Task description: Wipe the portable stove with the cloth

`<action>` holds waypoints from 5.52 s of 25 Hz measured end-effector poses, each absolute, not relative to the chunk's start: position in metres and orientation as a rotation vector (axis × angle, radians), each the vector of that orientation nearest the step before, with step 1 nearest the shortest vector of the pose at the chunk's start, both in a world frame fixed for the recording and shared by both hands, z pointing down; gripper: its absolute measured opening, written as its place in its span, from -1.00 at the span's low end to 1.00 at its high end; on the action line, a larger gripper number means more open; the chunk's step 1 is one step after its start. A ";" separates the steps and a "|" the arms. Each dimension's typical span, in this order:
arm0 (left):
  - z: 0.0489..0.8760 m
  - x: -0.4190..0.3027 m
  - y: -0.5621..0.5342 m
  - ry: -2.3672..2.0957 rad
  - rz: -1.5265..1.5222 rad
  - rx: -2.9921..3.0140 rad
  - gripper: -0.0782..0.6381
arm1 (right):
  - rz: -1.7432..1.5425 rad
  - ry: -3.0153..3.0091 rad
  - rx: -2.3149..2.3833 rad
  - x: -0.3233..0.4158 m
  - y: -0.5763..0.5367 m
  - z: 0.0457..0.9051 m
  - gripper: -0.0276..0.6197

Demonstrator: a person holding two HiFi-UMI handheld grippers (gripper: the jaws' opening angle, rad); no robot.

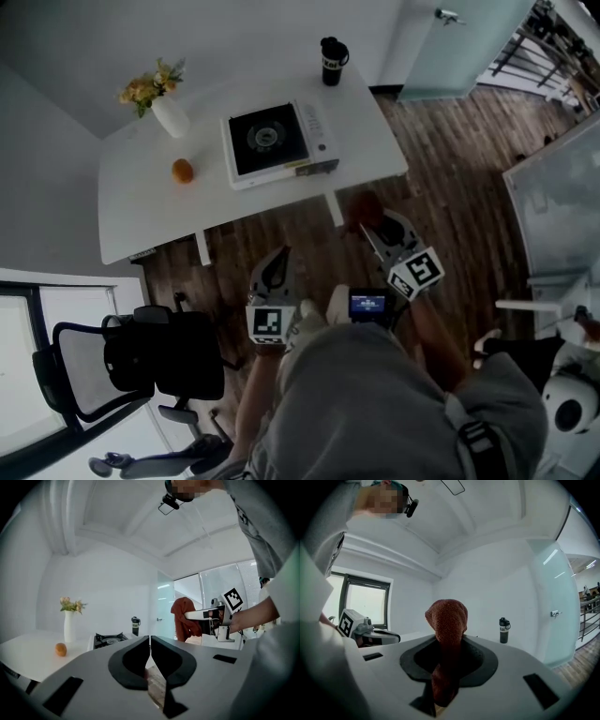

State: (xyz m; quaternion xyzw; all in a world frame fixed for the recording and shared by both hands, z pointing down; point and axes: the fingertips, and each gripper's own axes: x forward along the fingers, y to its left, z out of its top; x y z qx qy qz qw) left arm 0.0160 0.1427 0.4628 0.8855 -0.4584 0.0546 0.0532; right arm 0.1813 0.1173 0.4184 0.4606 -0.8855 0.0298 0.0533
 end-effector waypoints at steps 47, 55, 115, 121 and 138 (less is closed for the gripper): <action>0.565 -0.058 -0.128 -1.361 0.627 2.533 -0.55 | -0.025 -2.001 0.391 0.156 -0.308 0.584 -0.17; 0.579 -0.049 -0.125 -1.343 0.664 2.520 -0.39 | 0.009 -2.072 0.398 0.152 -0.307 0.566 -0.31; 0.582 -0.045 -0.131 -1.377 0.639 2.464 -0.32 | 0.308 -2.222 0.374 0.152 -0.200 0.597 -0.64; 0.583 -0.046 -0.134 -1.390 0.643 2.463 -0.32 | 0.301 -2.259 0.393 0.152 -0.183 0.596 -0.64; 0.584 -0.046 -0.133 -1.407 0.665 2.453 -0.35 | 0.333 -2.327 0.449 0.157 -0.135 0.596 -0.64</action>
